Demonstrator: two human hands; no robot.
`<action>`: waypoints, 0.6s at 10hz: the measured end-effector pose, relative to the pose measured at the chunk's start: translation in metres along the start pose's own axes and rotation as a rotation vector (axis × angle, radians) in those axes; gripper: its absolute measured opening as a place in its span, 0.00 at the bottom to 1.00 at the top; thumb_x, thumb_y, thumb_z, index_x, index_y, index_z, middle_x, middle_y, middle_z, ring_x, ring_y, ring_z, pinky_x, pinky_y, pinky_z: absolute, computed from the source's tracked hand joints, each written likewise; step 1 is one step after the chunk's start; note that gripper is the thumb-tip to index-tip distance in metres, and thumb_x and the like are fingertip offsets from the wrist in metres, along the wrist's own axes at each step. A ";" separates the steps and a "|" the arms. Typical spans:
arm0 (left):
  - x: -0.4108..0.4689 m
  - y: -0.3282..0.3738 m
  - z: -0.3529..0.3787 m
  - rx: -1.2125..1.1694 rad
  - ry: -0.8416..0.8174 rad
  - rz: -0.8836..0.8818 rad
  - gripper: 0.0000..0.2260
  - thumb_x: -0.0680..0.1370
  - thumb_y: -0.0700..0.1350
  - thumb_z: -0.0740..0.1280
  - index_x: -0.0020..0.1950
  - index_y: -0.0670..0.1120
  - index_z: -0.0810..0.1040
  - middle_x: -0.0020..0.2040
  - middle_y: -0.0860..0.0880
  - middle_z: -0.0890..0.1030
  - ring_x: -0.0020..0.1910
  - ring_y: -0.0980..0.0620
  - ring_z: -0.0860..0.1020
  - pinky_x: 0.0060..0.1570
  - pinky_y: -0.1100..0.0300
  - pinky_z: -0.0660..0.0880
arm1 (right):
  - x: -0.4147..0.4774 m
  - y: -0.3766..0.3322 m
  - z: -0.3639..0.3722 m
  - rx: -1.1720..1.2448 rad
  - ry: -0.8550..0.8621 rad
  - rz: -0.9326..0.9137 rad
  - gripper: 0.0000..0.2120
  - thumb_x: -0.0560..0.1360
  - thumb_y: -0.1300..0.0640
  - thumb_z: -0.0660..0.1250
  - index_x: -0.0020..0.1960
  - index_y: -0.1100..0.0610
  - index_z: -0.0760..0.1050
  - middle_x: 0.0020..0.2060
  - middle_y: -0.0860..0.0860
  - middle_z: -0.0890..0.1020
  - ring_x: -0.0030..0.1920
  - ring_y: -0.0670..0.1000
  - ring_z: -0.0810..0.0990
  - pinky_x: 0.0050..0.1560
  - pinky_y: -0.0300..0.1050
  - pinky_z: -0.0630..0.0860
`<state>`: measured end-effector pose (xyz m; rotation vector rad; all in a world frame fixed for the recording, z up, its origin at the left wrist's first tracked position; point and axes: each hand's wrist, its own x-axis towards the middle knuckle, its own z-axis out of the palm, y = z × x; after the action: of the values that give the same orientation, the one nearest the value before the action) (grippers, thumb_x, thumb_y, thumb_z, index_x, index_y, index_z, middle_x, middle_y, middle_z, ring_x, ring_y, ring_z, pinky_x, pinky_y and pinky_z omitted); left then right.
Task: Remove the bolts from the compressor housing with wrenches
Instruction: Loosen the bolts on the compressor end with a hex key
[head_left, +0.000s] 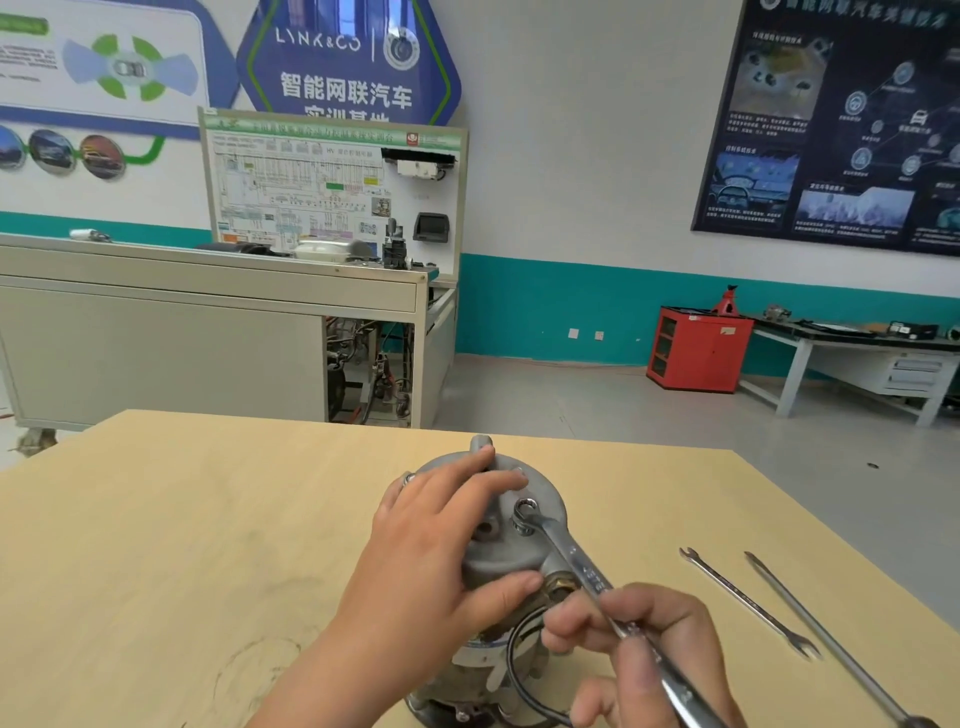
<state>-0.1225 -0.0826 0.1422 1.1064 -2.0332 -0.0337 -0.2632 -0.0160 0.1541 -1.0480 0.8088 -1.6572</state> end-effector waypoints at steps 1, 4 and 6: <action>-0.001 0.001 0.000 -0.006 0.004 0.001 0.20 0.66 0.70 0.58 0.56 0.69 0.63 0.68 0.68 0.61 0.67 0.66 0.62 0.68 0.58 0.58 | 0.001 0.002 -0.007 0.068 0.004 0.144 0.12 0.70 0.73 0.64 0.28 0.69 0.71 0.18 0.62 0.74 0.16 0.50 0.73 0.15 0.35 0.67; 0.001 0.000 0.002 -0.026 0.011 0.003 0.16 0.65 0.69 0.60 0.51 0.70 0.65 0.69 0.67 0.64 0.66 0.64 0.65 0.66 0.60 0.58 | 0.024 0.014 -0.020 0.176 0.169 -0.194 0.13 0.64 0.39 0.71 0.27 0.46 0.78 0.21 0.48 0.76 0.21 0.47 0.70 0.18 0.28 0.63; 0.002 0.000 0.002 -0.023 0.016 -0.005 0.15 0.64 0.69 0.60 0.49 0.69 0.64 0.68 0.66 0.65 0.65 0.60 0.68 0.64 0.58 0.59 | 0.141 0.016 -0.021 -0.254 0.179 0.020 0.08 0.76 0.57 0.62 0.39 0.55 0.75 0.27 0.46 0.68 0.28 0.45 0.64 0.31 0.39 0.60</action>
<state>-0.1247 -0.0846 0.1421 1.0945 -2.0107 -0.0500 -0.2976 -0.1542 0.1679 -1.0693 1.1676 -1.6788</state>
